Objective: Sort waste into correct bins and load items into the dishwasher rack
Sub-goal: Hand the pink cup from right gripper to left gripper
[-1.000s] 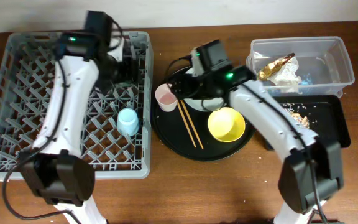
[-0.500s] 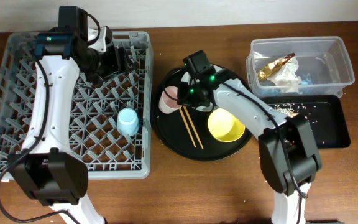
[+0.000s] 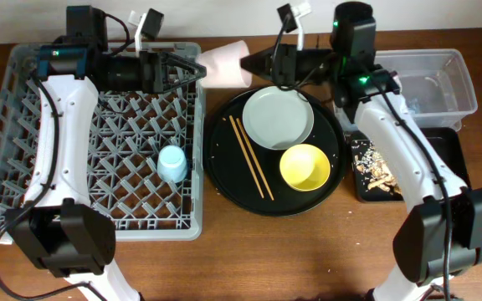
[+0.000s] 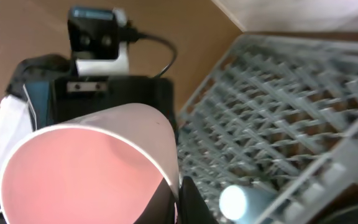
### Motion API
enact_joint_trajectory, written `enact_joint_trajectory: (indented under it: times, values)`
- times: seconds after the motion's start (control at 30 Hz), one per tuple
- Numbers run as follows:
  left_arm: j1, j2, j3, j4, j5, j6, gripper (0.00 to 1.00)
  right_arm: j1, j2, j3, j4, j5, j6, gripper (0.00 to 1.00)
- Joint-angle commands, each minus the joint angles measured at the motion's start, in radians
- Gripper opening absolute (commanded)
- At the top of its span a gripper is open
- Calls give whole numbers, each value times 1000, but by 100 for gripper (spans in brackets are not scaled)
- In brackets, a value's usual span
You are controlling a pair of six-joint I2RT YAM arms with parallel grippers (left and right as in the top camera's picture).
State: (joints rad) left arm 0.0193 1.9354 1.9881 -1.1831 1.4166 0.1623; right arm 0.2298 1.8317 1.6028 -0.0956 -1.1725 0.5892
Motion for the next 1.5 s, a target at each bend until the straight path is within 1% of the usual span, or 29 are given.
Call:
enact_joint_trajectory:
  times: [0.0,0.07,0.13,0.17,0.2,0.23,0.27,0.3,0.33,0.37,0.4,0.43,0.5,0.57,0.6,0.73,0.77,0.9,0.93,0.97,1.03,1.23,1.33,1.37,1.4,1.43,1.47]
  values:
    - [3,-15,11,6,81,43,99,53,-11,7,43,-66,37,4]
    - [3,-15,11,5,90,42,99,85,-11,7,99,-63,53,4]
    - [3,-15,11,5,114,43,99,100,-10,7,116,-24,56,4]
    - [3,-15,11,5,114,43,96,100,-10,7,116,-13,56,4]
    - [3,-15,11,5,114,43,89,100,-8,7,115,-5,56,4]
    - [3,-15,11,5,114,42,78,99,-7,7,114,4,56,4]
    - [3,-15,11,4,115,42,76,99,-6,7,115,23,56,4]
    - [3,-15,11,4,126,43,77,99,-6,7,115,57,56,4]
    - [3,-15,11,4,143,43,83,99,-6,7,116,84,56,4]
    - [3,-15,11,3,144,43,94,99,-6,7,128,97,56,4]
    - [3,-15,11,-3,145,43,98,99,-6,7,143,107,56,4]
    - [3,-15,11,-6,145,42,99,99,-6,7,157,115,57,4]
    - [1,-15,11,-6,144,43,99,99,-6,7,201,136,82,4]
    - [0,-15,11,-6,144,43,91,99,8,7,212,153,85,4]
    - [1,-15,11,-6,144,43,89,99,15,7,209,153,85,4]
    - [1,-15,11,-5,144,43,89,105,43,6,204,129,100,4]
    - [1,-15,11,-5,144,46,82,105,43,6,204,116,100,4]
    - [2,-15,11,2,144,45,84,105,43,6,200,81,100,4]
    - [2,-15,11,1,144,45,87,106,43,6,201,80,100,4]
    - [3,-15,11,2,144,45,94,106,43,6,201,77,100,4]
    - [3,-15,11,2,144,45,96,110,43,6,201,60,100,4]
    - [3,-15,11,2,144,45,95,111,43,6,227,28,100,4]
    - [3,-15,11,2,144,46,89,111,43,6,227,28,100,4]
    - [3,-15,11,2,144,46,79,111,43,6,227,29,100,4]
    - [3,-15,11,2,144,46,70,111,43,6,227,32,100,9]
    - [3,-15,11,2,144,46,64,111,43,6,227,32,100,29]
    - [3,-15,11,2,139,46,60,111,43,6,227,31,100,33]
